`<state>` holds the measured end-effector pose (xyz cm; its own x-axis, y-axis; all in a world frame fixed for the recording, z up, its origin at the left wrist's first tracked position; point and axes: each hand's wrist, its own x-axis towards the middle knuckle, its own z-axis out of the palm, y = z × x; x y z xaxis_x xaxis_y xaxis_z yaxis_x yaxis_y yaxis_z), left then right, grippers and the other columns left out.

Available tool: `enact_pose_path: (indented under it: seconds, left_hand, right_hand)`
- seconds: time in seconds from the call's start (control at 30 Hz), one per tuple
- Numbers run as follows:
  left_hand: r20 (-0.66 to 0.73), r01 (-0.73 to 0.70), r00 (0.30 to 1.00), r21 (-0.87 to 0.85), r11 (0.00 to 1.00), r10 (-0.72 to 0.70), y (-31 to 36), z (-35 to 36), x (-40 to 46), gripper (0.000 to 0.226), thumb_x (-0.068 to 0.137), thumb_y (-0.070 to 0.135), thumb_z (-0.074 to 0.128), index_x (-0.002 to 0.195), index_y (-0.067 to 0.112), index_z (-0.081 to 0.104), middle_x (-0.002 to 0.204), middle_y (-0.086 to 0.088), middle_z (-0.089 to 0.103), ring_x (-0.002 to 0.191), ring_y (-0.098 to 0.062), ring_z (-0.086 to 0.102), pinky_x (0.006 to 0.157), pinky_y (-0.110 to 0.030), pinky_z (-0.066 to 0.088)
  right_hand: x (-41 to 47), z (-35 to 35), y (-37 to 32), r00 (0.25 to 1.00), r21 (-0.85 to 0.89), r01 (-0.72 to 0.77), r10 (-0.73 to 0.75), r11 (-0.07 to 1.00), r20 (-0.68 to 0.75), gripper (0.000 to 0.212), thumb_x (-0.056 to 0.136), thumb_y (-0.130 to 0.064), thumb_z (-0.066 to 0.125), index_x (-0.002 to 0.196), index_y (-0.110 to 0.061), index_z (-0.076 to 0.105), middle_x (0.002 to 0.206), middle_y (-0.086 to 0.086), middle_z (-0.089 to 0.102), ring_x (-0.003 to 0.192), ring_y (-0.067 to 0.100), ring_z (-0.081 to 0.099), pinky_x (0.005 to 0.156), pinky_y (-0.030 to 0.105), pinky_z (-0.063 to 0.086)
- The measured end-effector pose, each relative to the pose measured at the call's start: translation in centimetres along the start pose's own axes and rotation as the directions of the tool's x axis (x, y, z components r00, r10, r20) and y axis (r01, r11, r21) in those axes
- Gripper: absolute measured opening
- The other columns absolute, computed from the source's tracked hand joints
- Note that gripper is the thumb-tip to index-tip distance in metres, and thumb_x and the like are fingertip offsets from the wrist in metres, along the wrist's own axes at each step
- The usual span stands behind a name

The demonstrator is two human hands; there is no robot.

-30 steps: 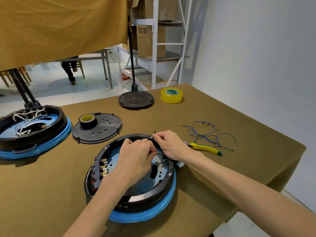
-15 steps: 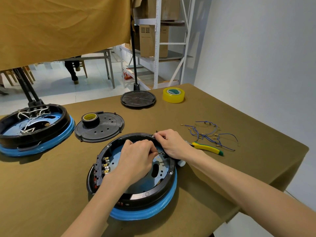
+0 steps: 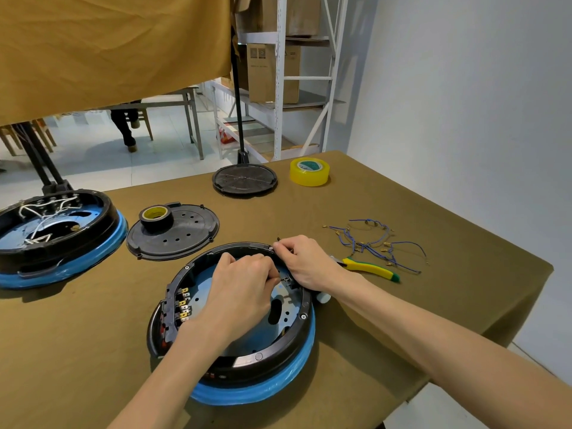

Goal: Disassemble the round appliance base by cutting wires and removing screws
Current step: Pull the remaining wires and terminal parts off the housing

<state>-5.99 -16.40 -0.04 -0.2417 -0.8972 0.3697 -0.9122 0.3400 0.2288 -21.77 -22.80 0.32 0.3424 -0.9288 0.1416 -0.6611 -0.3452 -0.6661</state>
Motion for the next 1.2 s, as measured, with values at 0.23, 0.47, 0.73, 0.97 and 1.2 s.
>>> enact_pose_path:
  seconds: [0.23,0.47,0.73,0.97,1.2]
  left_hand:
    - [0.077,0.0,0.997,-0.044,0.999,0.003,-0.3,-0.4,0.2,0.007,0.101,0.036,0.059,0.099,0.031,0.064,0.089,0.019,0.055,0.086,-0.009,0.057,0.082,-0.033,0.034]
    - [0.093,-0.042,0.995,-0.003,0.999,0.043,-0.2,-1.2,0.8,0.008,0.102,0.035,0.057,0.097,0.033,0.063,0.091,0.02,0.054,0.091,-0.009,0.057,0.088,-0.033,0.036]
    - [0.123,-0.031,0.992,-0.037,0.999,0.035,-0.2,-1.0,0.5,0.008,0.102,0.033,0.057,0.099,0.03,0.064,0.096,0.017,0.062,0.089,-0.01,0.058,0.089,-0.033,0.04]
    - [0.101,0.071,0.993,-0.085,0.994,-0.062,-1.8,-1.7,0.0,0.006,0.1,0.03,0.062,0.096,0.029,0.067,0.09,0.018,0.061,0.092,-0.011,0.064,0.09,-0.037,0.048]
    - [-0.102,0.047,0.991,-0.291,0.955,-0.08,-0.3,-3.0,0.3,0.005,0.094,0.032,0.072,0.094,0.032,0.077,0.089,0.016,0.067,0.081,-0.005,0.063,0.077,-0.033,0.055]
  right_hand:
    - [-0.1,-0.1,-0.3,1.0,-0.012,0.01,-0.01,1.0,0.002,0.048,0.109,-0.031,0.041,0.066,-0.01,0.048,0.06,0.001,0.042,0.053,0.01,0.034,0.052,0.025,0.026]
    - [-0.2,-0.2,-0.4,1.0,-0.002,-0.005,0.005,1.0,-0.004,0.049,0.109,-0.03,0.041,0.07,-0.001,0.047,0.062,0.005,0.039,0.057,0.015,0.031,0.056,0.033,0.025]
    - [-0.2,-0.2,-0.3,1.0,0.005,-0.003,0.003,1.0,0.006,0.05,0.109,-0.032,0.041,0.07,-0.002,0.049,0.061,0.002,0.041,0.057,0.014,0.034,0.054,0.029,0.027]
    - [0.0,0.0,0.0,1.0,0.002,0.013,-0.013,1.0,-0.011,0.048,0.109,-0.032,0.042,0.065,-0.012,0.044,0.058,-0.002,0.037,0.051,0.01,0.032,0.051,0.025,0.026]
    - [-0.3,0.1,0.4,0.999,0.101,-0.029,0.026,0.994,0.022,0.049,0.109,-0.035,0.043,0.068,-0.009,0.051,0.061,0.0,0.044,0.057,0.013,0.034,0.058,0.033,0.029]
